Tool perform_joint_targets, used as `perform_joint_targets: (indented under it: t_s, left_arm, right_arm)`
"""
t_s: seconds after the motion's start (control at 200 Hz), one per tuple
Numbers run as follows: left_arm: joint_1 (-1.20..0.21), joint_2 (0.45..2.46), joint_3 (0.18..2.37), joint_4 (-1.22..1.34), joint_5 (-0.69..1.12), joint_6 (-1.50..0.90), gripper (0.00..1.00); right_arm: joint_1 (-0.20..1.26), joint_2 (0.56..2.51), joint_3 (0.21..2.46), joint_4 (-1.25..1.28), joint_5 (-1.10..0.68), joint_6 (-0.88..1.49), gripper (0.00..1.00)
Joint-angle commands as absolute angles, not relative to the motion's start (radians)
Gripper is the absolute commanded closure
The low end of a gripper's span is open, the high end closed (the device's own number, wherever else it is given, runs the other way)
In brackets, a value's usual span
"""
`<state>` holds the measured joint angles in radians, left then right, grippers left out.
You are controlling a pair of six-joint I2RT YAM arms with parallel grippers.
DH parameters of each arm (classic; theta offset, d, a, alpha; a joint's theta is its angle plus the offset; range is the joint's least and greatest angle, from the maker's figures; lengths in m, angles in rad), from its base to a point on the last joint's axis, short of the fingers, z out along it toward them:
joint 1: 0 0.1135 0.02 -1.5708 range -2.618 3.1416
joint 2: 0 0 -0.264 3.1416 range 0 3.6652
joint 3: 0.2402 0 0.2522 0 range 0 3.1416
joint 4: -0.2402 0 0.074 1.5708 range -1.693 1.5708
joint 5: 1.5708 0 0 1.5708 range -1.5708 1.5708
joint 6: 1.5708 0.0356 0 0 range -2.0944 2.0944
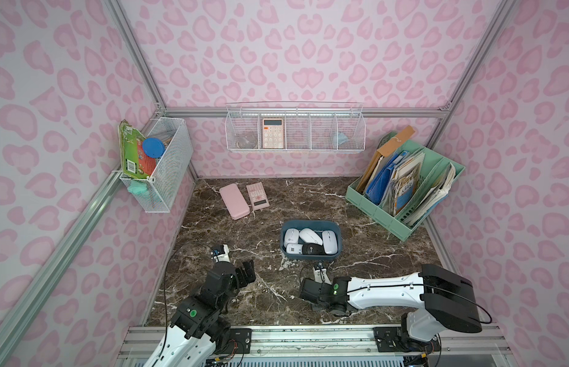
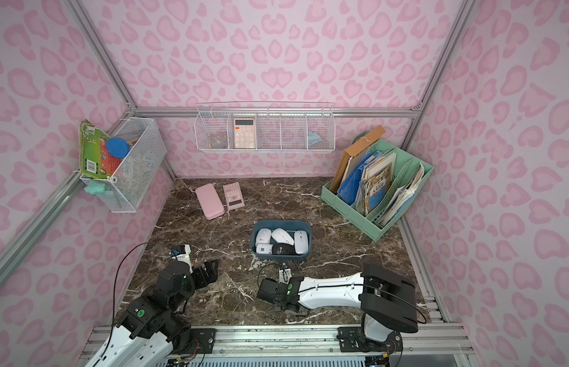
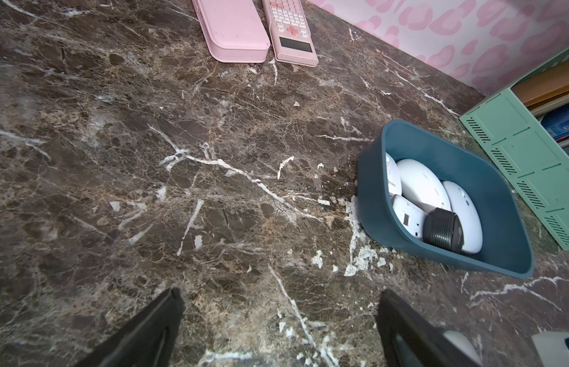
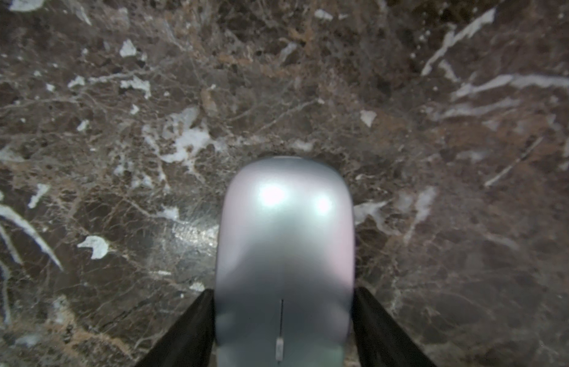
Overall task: Take out the mouse from the storage box
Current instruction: Place the mouse at the center of the board.
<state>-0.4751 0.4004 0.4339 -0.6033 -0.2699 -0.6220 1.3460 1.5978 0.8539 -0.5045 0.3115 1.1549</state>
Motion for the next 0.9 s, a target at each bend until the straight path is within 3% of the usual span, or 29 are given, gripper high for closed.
perform_joint_targets:
  t_s: [0.0,0.24,0.465,0.67,0.895]
  left_arm:
    - [-0.474,0.414,0.434,-0.592,-0.276,-0.618,0.01]
    - [-0.474,0.486,0.446,-0.525,-0.202,-0.574,0.01]
    - [-0.476,0.766,0.645,-0.515,-0.018,-0.627,0.01]
    - [-0.512,1.118,0.902,-0.582,0.161,-0.582,0.02]
    - [-0.603,1.438,1.154,-0.674,0.18,-0.471,0.02]
  right_arm:
    - [1.344,1.582,0.851,-0.502,0.332,1.155,0.22]
    - [1.31,1.416,0.853,-0.636,0.478,1.125,0.21]
    - [1.109,1.054,0.662,-0.504,0.489,0.964,0.21]
    - [0.85,0.782,0.459,-0.279,0.277,0.807,0.19]
    - [0.678,0.745,0.373,-0.184,0.13,0.696,0.19]
